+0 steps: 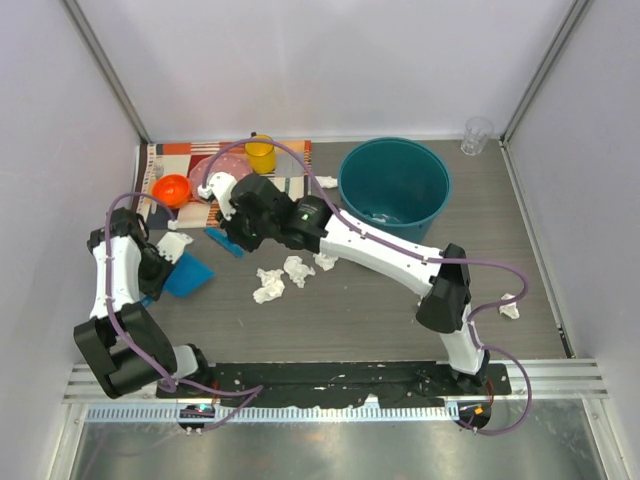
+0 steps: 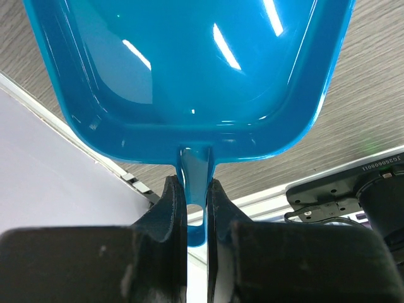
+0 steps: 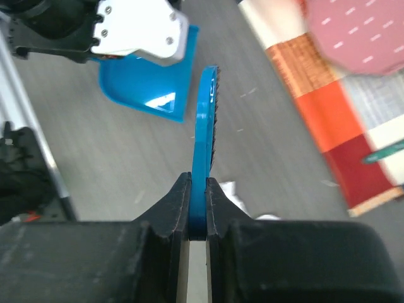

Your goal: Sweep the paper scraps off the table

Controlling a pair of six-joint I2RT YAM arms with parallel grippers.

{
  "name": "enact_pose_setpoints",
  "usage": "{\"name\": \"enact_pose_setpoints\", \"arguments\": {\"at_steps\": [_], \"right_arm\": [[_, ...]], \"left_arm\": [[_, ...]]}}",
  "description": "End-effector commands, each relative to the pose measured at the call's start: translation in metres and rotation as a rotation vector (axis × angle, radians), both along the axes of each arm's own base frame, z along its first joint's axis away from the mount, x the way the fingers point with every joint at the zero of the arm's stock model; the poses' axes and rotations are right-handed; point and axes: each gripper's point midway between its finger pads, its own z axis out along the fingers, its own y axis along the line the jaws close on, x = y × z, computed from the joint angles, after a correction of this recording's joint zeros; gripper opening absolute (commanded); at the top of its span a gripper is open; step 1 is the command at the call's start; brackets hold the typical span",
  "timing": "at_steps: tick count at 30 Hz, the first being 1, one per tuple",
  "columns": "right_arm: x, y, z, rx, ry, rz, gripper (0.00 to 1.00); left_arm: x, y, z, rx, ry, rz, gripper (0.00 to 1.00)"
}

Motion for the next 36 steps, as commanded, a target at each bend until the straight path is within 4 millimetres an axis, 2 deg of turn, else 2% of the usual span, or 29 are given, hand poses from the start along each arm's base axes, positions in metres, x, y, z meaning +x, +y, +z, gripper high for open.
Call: {"name": "enact_pose_setpoints", "arguments": {"at_steps": [1, 2, 5, 8, 11, 14, 15, 17, 18, 20, 23, 26, 28, 31, 32, 33, 35, 36], "right_arm": [[-0.036, 0.019, -0.034, 0.105, 0.338, -0.056, 0.01], [-0.040, 0.014, -0.053, 0.070, 0.368, -0.070, 0.01], [-0.039, 0.003, -0.082, 0.009, 0.396, -0.126, 0.01], [-0.035, -0.010, -0.102, -0.041, 0.402, -0.180, 0.01], [-0.029, -0.027, -0.109, -0.064, 0.410, -0.227, 0.01], [-0.031, -0.026, -0.091, -0.020, 0.436, -0.201, 0.01], [-0.034, -0.025, -0.079, 0.005, 0.442, -0.182, 0.01], [-0.036, -0.024, -0.061, 0.043, 0.438, -0.170, 0.01], [-0.035, -0.026, -0.052, 0.057, 0.425, -0.175, 0.01], [-0.031, -0.037, -0.030, 0.088, 0.391, -0.199, 0.01], [-0.019, -0.064, -0.017, 0.068, 0.335, -0.267, 0.01], [0.004, -0.099, -0.024, -0.008, 0.270, -0.399, 0.01], [0.013, -0.112, -0.029, -0.031, 0.257, -0.444, 0.01], [0.022, -0.121, -0.026, -0.034, 0.225, -0.490, 0.01], [0.034, -0.131, -0.026, -0.056, 0.171, -0.557, 0.01], [0.038, -0.142, -0.035, -0.111, 0.151, -0.599, 0.01], [0.051, -0.162, -0.040, -0.188, 0.081, -0.689, 0.01], [0.051, -0.168, -0.052, -0.247, 0.079, -0.700, 0.01]], "left_arm": [[0.006, 0.005, -0.003, 0.013, -0.012, -0.030, 0.00], [0.007, 0.006, -0.004, 0.016, -0.010, -0.034, 0.00], [0.009, 0.008, -0.005, 0.020, -0.007, -0.056, 0.00], [0.008, 0.006, -0.005, 0.017, 0.000, -0.098, 0.00], [0.004, -0.004, -0.007, -0.005, 0.020, -0.158, 0.00], [-0.004, -0.023, -0.013, -0.047, 0.052, -0.238, 0.00], [-0.003, -0.034, -0.016, -0.050, 0.063, -0.278, 0.00], [-0.008, -0.043, -0.025, -0.039, 0.093, -0.308, 0.00], [-0.004, -0.045, -0.027, -0.008, 0.092, -0.331, 0.00], [-0.002, -0.047, -0.032, 0.010, 0.096, -0.342, 0.00], [0.001, -0.051, -0.031, 0.010, 0.099, -0.349, 0.00], [0.004, -0.056, -0.032, 0.011, 0.101, -0.372, 0.00], [0.006, -0.063, -0.036, 0.013, 0.099, -0.403, 0.00], [0.010, -0.075, -0.039, 0.016, 0.103, -0.421, 0.00], [0.012, -0.077, -0.040, 0.018, 0.100, -0.410, 0.00], [0.012, -0.078, -0.040, 0.016, 0.100, -0.404, 0.00], [0.015, -0.084, -0.042, 0.013, 0.110, -0.417, 0.00], [0.015, -0.086, -0.042, 0.009, 0.113, -0.423, 0.00]]}}
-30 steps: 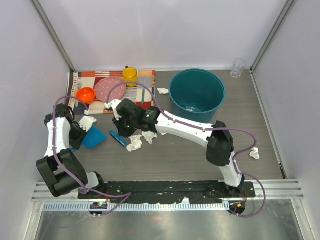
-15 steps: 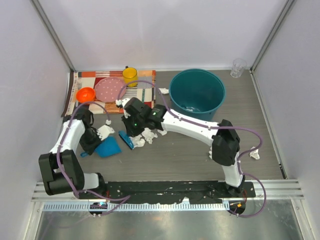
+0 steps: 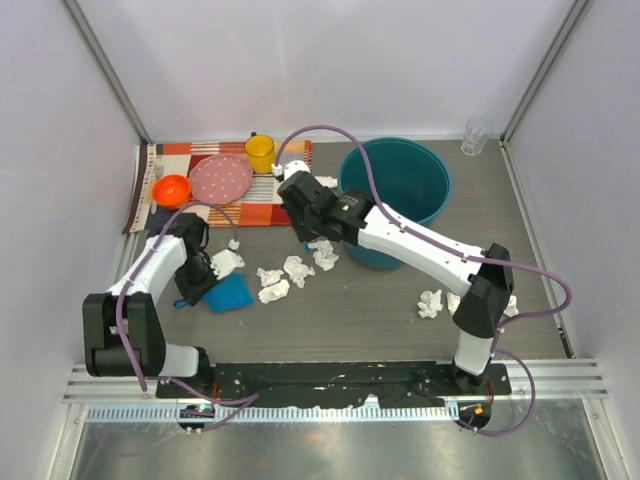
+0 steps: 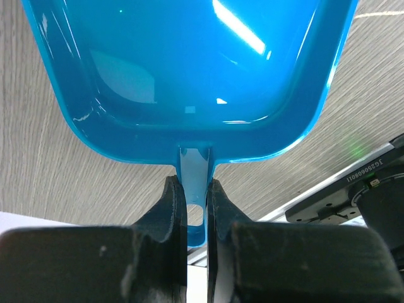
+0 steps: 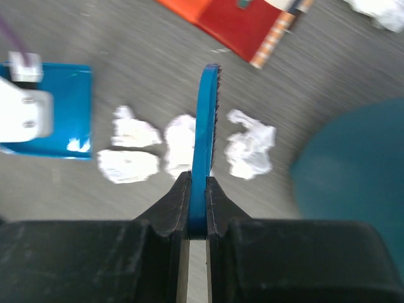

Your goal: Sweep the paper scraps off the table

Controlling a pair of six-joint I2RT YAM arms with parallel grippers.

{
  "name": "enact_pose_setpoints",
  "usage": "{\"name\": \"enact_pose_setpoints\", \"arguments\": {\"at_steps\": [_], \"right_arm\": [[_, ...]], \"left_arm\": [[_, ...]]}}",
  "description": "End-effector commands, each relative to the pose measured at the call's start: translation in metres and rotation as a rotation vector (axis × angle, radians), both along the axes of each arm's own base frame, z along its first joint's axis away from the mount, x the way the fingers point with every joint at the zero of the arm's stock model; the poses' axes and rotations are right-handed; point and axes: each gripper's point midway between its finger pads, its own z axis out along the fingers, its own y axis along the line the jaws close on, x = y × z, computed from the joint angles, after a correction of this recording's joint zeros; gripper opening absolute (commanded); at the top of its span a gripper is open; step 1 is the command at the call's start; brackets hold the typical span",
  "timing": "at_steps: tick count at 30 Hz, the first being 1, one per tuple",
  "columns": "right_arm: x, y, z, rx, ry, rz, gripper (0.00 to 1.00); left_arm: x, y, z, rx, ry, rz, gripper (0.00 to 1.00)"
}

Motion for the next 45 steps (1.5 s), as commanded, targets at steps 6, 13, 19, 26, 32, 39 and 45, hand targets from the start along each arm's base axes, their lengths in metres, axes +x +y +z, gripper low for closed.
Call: {"name": "enact_pose_setpoints", "arguments": {"at_steps": [6, 13, 19, 26, 32, 39, 45], "right_arm": [[0.007, -0.037, -0.050, -0.249, 0.012, -0.103, 0.01], [-0.027, -0.012, -0.080, -0.175, 0.164, 0.001, 0.01], [-0.047, 0.032, -0.095, -0.043, 0.264, 0.095, 0.01], [-0.066, 0.086, -0.076, 0.186, 0.340, 0.195, 0.01], [-0.061, 0.088, -0.070, 0.224, 0.318, 0.170, 0.01], [-0.045, 0.061, -0.044, 0.168, 0.183, 0.115, 0.01], [-0.037, -0.014, -0.040, -0.075, 0.085, -0.028, 0.01]], "left_arm": [[0.007, -0.030, -0.002, -0.071, 0.019, -0.008, 0.00], [0.012, -0.047, -0.005, -0.110, 0.030, 0.001, 0.00], [0.015, -0.053, -0.009, -0.122, 0.028, 0.013, 0.00], [0.020, -0.064, -0.009, -0.182, 0.014, 0.032, 0.00], [0.027, -0.069, -0.015, -0.202, -0.008, 0.036, 0.00], [0.040, -0.078, -0.011, -0.258, -0.101, 0.038, 0.00], [0.040, -0.087, -0.014, -0.322, -0.122, 0.052, 0.00]]}}
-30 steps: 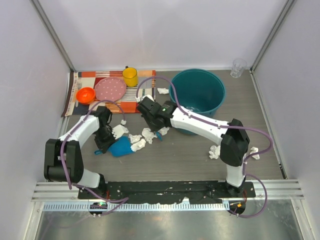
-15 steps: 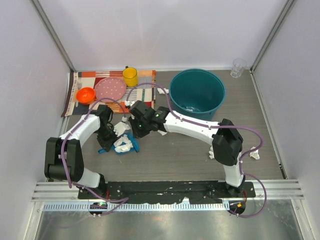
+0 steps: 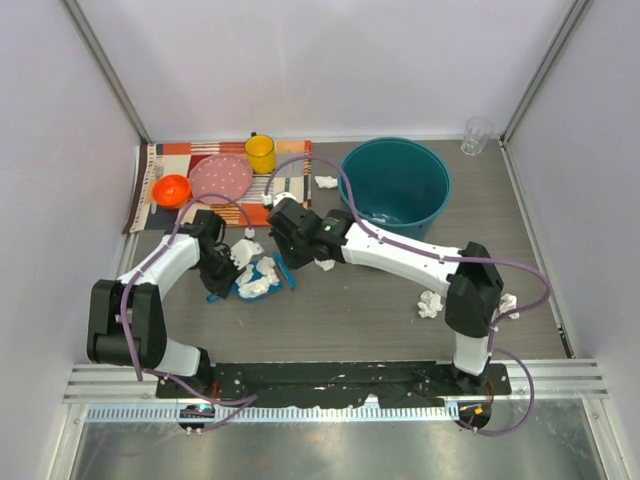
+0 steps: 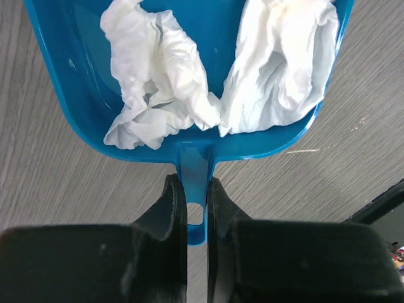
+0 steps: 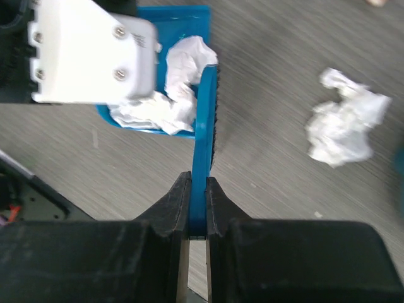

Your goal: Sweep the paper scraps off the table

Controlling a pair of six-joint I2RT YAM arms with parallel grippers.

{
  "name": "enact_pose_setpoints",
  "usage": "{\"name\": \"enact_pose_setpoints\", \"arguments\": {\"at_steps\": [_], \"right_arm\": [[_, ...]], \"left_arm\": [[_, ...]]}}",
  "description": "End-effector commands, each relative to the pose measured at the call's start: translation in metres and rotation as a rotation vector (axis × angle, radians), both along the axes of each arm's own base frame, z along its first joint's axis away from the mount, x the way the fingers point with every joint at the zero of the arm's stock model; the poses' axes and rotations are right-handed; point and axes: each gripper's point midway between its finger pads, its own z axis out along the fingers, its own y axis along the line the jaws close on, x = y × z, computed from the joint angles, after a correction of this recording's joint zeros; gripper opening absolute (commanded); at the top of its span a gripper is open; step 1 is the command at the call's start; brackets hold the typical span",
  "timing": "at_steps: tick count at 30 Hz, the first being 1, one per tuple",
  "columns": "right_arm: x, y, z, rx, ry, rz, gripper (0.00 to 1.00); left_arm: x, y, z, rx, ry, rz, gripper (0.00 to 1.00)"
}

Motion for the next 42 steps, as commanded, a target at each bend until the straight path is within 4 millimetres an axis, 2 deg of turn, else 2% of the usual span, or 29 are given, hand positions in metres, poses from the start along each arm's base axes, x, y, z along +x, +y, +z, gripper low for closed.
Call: {"name": "enact_pose_setpoints", "arguments": {"at_steps": [1, 5, 9, 12, 13, 15, 16, 17, 18, 19, 20, 21, 22, 23, 25, 27, 28, 30, 31, 32, 34, 35, 36, 38, 39, 41, 42], "right_arm": [[0.008, -0.064, 0.039, -0.142, -0.151, -0.110, 0.01], [0.003, -0.090, 0.067, -0.116, -0.197, -0.151, 0.01], [0.001, -0.102, 0.084, -0.093, -0.220, -0.169, 0.01], [-0.002, -0.109, 0.093, -0.080, -0.227, -0.178, 0.01], [-0.002, -0.110, 0.095, -0.074, -0.226, -0.179, 0.01], [-0.005, -0.115, 0.096, -0.065, -0.231, -0.176, 0.01], [-0.007, -0.115, 0.094, -0.058, -0.228, -0.164, 0.01], [-0.012, -0.117, 0.082, -0.068, -0.206, -0.145, 0.01], [-0.019, -0.114, 0.078, -0.048, -0.184, -0.118, 0.01], [-0.023, -0.112, 0.082, -0.006, -0.181, -0.104, 0.01], [-0.028, -0.114, 0.071, -0.009, -0.159, -0.088, 0.01], [-0.033, -0.110, 0.070, 0.022, -0.148, -0.070, 0.01], [-0.037, -0.113, 0.075, 0.047, -0.154, -0.064, 0.01], [-0.040, -0.118, 0.065, 0.035, -0.145, -0.061, 0.01], [-0.045, -0.123, 0.068, 0.056, -0.150, -0.050, 0.01], [-0.053, -0.124, 0.061, 0.065, -0.129, -0.029, 0.01], [-0.059, -0.122, 0.058, 0.080, -0.106, -0.004, 0.01], [-0.068, -0.124, 0.050, 0.093, -0.083, 0.019, 0.01], [-0.074, -0.123, 0.048, 0.099, -0.073, 0.042, 0.01], [-0.084, -0.125, 0.043, 0.107, -0.056, 0.074, 0.01], [-0.095, -0.126, 0.036, 0.123, -0.055, 0.129, 0.01], [-0.107, -0.123, 0.037, 0.158, -0.024, 0.183, 0.01], [-0.110, -0.124, 0.045, 0.192, -0.036, 0.195, 0.01], [-0.118, -0.127, 0.043, 0.205, -0.025, 0.224, 0.01], [-0.120, -0.128, 0.048, 0.225, -0.037, 0.231, 0.01], [-0.123, -0.130, 0.045, 0.228, -0.037, 0.248, 0.01], [-0.124, -0.130, 0.046, 0.231, -0.035, 0.256, 0.01]], "left_arm": [[0.014, -0.019, 0.009, -0.108, -0.064, 0.015, 0.00], [0.018, -0.026, 0.013, -0.145, -0.074, 0.011, 0.00], [0.022, -0.033, 0.017, -0.178, -0.067, 0.019, 0.00], [0.026, -0.038, 0.030, -0.203, -0.061, 0.043, 0.00], [0.035, -0.039, 0.041, -0.206, -0.088, 0.053, 0.00], [0.039, -0.035, 0.052, -0.185, -0.087, 0.116, 0.00], [0.051, -0.036, 0.066, -0.184, -0.117, 0.129, 0.00], [0.051, -0.035, 0.072, -0.179, -0.102, 0.143, 0.00], [0.054, -0.036, 0.079, -0.185, -0.104, 0.158, 0.00], [0.066, -0.039, 0.095, -0.196, -0.135, 0.164, 0.00], [0.065, -0.040, 0.097, -0.195, -0.106, 0.170, 0.00], [0.069, -0.041, 0.103, -0.194, -0.112, 0.176, 0.00], [0.080, -0.043, 0.118, -0.201, -0.144, 0.187, 0.00], [0.082, -0.045, 0.120, -0.197, -0.132, 0.187, 0.00], [0.097, -0.048, 0.139, -0.198, -0.183, 0.201, 0.00], [0.105, -0.055, 0.147, -0.186, -0.201, 0.200, 0.00], [0.115, -0.057, 0.162, -0.185, -0.242, 0.201, 0.00], [0.118, -0.069, 0.167, -0.176, -0.223, 0.185, 0.00], [0.127, -0.073, 0.182, -0.187, -0.262, 0.184, 0.00], [0.127, -0.079, 0.187, -0.187, -0.260, 0.184, 0.00], [0.139, -0.088, 0.203, -0.202, -0.301, 0.178, 0.00], [0.140, -0.095, 0.209, -0.207, -0.310, 0.173, 0.00], [0.146, -0.100, 0.222, -0.223, -0.346, 0.171, 0.00], [0.151, -0.111, 0.229, -0.235, -0.366, 0.167, 0.00], [0.155, -0.115, 0.240, -0.253, -0.390, 0.175, 0.00], [0.158, -0.124, 0.243, -0.252, -0.395, 0.163, 0.00], [0.161, -0.127, 0.253, -0.254, -0.424, 0.162, 0.00]]}}
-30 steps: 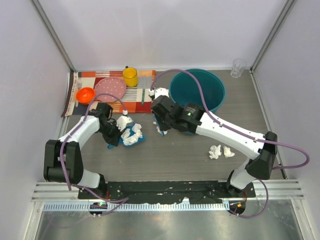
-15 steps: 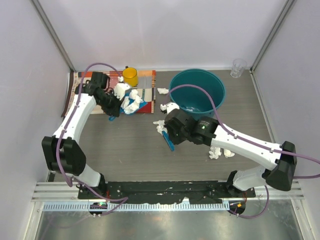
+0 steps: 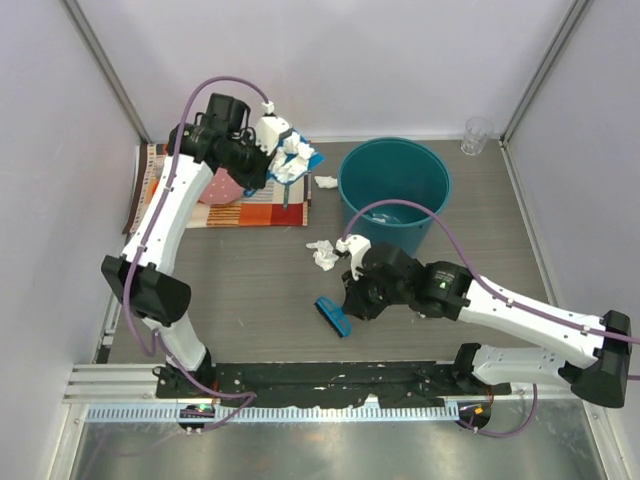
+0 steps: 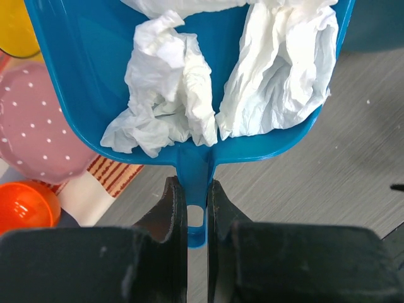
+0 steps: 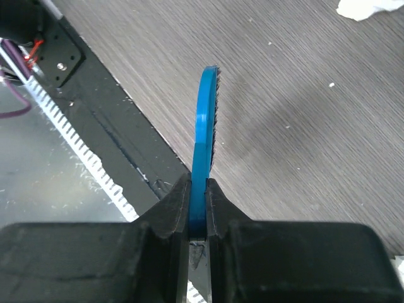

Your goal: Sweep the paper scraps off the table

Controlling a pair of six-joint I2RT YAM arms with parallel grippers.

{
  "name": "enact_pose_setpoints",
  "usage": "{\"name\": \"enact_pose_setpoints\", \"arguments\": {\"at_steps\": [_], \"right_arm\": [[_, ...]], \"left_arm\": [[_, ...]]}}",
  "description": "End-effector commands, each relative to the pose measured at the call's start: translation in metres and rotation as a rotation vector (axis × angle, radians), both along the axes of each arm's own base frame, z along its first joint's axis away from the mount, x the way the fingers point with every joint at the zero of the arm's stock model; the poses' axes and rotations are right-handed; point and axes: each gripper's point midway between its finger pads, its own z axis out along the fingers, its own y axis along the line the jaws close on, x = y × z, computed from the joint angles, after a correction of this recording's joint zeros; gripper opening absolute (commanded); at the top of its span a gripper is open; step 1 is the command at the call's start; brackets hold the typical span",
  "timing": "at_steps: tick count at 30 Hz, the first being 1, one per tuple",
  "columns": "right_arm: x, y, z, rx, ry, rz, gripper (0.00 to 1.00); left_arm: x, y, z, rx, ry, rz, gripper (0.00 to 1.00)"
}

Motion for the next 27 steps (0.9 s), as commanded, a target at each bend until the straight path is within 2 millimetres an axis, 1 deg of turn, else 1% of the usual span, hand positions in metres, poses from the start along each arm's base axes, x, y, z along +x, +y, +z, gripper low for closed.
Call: {"name": "enact_pose_setpoints", "arguments": {"at_steps": [1, 2, 3, 5, 6, 7, 9, 10, 12, 13, 16, 17, 18, 19, 20, 21, 22, 23, 24, 25, 26, 27], "right_arm": [[-0.007, 0.014, 0.024, 0.120, -0.039, 0.086, 0.01], [-0.007, 0.014, 0.024, 0.116, -0.041, 0.087, 0.01], [-0.007, 0.012, 0.022, 0.102, -0.040, 0.088, 0.01], [-0.006, 0.012, 0.021, 0.092, -0.039, 0.089, 0.01], [-0.005, 0.012, 0.019, 0.085, -0.039, 0.090, 0.01], [-0.005, 0.014, 0.018, 0.081, -0.038, 0.091, 0.01], [-0.004, 0.014, 0.017, 0.073, -0.036, 0.089, 0.01], [-0.004, 0.016, 0.020, 0.079, -0.034, 0.094, 0.01], [-0.004, 0.017, 0.019, 0.075, -0.032, 0.096, 0.01], [-0.003, 0.017, 0.019, 0.074, -0.032, 0.095, 0.01], [-0.002, 0.018, 0.019, 0.072, -0.031, 0.088, 0.01], [-0.002, 0.019, 0.019, 0.073, -0.032, 0.088, 0.01], [-0.001, 0.019, 0.019, 0.074, -0.034, 0.089, 0.01], [-0.001, 0.020, 0.019, 0.073, -0.032, 0.087, 0.01], [-0.001, 0.021, 0.019, 0.077, -0.031, 0.089, 0.01], [-0.001, 0.022, 0.021, 0.082, -0.031, 0.093, 0.01], [-0.001, 0.023, 0.022, 0.087, -0.032, 0.092, 0.01], [-0.001, 0.024, 0.022, 0.087, -0.028, 0.093, 0.01], [-0.001, 0.025, 0.024, 0.093, -0.030, 0.094, 0.01], [-0.001, 0.025, 0.024, 0.096, -0.032, 0.094, 0.01], [-0.001, 0.026, 0.025, 0.101, -0.032, 0.094, 0.01], [-0.002, 0.026, 0.026, 0.106, -0.028, 0.097, 0.01]], "left_arm": [[0.004, -0.014, 0.026, -0.015, -0.046, 0.026, 0.00], [0.004, -0.020, 0.026, -0.010, -0.041, 0.015, 0.00], [0.006, -0.024, 0.035, -0.022, -0.064, 0.015, 0.00], [0.005, -0.031, 0.040, -0.026, -0.073, 0.004, 0.00], [0.006, -0.034, 0.049, -0.035, -0.096, 0.000, 0.00], [0.007, -0.036, 0.050, -0.029, -0.103, 0.001, 0.00], [0.005, -0.046, 0.054, -0.030, -0.116, -0.020, 0.00], [0.003, -0.052, 0.054, -0.026, -0.114, -0.029, 0.00], [0.004, -0.059, 0.054, -0.024, -0.118, -0.040, 0.00], [0.002, -0.066, 0.054, -0.023, -0.118, -0.049, 0.00], [0.004, -0.078, 0.064, -0.014, -0.162, -0.058, 0.00], [0.006, -0.082, 0.072, -0.013, -0.198, -0.056, 0.00], [0.009, -0.087, 0.071, 0.003, -0.212, -0.058, 0.00], [0.007, -0.099, 0.075, 0.020, -0.246, -0.080, 0.00], [0.012, -0.097, 0.080, 0.081, -0.303, -0.064, 0.00], [0.014, -0.099, 0.082, 0.127, -0.340, -0.071, 0.00], [0.012, -0.116, 0.081, 0.164, -0.380, -0.108, 0.00], [0.019, -0.108, 0.086, 0.259, -0.445, -0.060, 0.00], [0.022, -0.110, 0.090, 0.328, -0.496, -0.078, 0.00], [0.023, -0.123, 0.099, 0.345, -0.558, -0.087, 0.00], [0.026, -0.124, 0.106, 0.382, -0.604, -0.074, 0.00], [0.029, -0.120, 0.117, 0.447, -0.658, -0.060, 0.00]]}}
